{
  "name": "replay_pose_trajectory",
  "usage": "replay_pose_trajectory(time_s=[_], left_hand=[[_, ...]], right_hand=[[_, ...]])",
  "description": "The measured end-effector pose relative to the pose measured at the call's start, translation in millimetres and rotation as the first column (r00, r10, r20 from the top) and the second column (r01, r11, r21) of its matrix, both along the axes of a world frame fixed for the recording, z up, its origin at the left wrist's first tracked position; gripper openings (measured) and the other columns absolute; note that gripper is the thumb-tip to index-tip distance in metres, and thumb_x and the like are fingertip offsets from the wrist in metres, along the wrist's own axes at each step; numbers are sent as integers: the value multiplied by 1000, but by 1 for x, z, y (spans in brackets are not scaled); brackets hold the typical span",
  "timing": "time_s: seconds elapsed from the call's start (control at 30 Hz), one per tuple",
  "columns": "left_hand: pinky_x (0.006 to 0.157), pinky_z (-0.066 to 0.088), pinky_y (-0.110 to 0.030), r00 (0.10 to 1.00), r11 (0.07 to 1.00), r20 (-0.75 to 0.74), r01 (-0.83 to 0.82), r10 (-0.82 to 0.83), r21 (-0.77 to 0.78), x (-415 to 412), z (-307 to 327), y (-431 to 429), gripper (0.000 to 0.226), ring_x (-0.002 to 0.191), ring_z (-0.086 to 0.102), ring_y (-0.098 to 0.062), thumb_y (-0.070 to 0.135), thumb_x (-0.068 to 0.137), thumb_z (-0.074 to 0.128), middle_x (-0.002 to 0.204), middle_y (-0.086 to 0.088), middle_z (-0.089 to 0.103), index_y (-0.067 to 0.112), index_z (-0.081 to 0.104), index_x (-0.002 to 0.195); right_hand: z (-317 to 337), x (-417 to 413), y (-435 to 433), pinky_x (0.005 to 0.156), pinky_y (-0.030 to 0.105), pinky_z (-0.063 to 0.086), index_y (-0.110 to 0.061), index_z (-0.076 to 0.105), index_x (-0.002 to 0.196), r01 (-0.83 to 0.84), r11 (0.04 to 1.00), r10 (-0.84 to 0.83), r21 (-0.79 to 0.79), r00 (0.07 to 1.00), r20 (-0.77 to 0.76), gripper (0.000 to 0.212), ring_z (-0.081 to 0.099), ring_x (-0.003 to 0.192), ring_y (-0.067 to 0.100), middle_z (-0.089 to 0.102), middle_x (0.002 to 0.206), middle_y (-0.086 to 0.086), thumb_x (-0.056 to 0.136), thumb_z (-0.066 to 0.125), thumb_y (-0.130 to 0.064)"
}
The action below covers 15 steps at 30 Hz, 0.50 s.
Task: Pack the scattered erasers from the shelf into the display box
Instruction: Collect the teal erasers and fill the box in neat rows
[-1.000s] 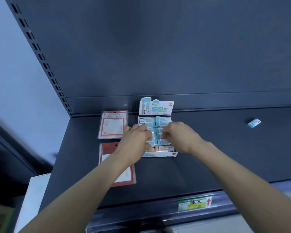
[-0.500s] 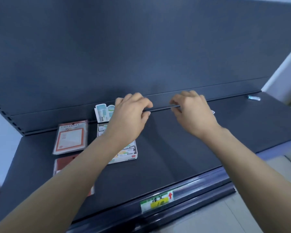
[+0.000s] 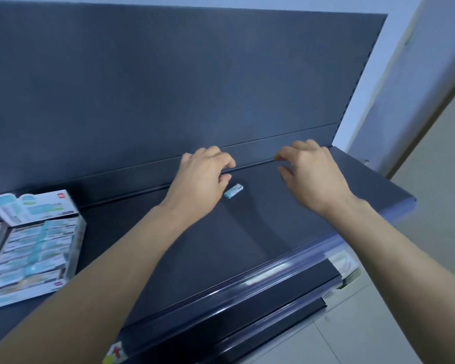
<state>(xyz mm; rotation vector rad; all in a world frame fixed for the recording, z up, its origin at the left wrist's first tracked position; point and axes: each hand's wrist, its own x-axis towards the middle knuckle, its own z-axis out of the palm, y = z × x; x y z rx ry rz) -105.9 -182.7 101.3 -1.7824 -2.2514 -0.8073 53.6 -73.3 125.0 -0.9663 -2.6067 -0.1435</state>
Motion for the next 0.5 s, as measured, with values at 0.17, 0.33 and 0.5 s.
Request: replay_pose_trajectory(time_s=[0.17,0.33,0.5], left_hand=[[94,34,-34,998,996,11,-67,68,-65,10,-15,23,19,100,54,-19,14,90,54,105,1,60,17,61,108],[95,37,-37,992,978,25,-114,120,-176,2,-26,42,20,103,53,-19,17,91,53,108,0,58,17,60,111],[94,37,-37,990,974,69,-105,121,-201,-9,-43,63,19,102,54,-20,15,90,55,105,-1,59,16,61,108]], right_hand=[[-6,12,32,89,39,37,-11,61,116,-40,999,40,2,999,25,26,49,106,31,62,111,9,95,47,-11],[-12,8,52,89,37,36,-13,60,117,-66,998,66,-7,997,44,26,47,108,29,61,113,7,95,46,-13],[-15,3,70,89,35,35,-15,59,120,-63,998,64,-6,995,77,27,47,107,28,60,115,6,96,45,-14]])
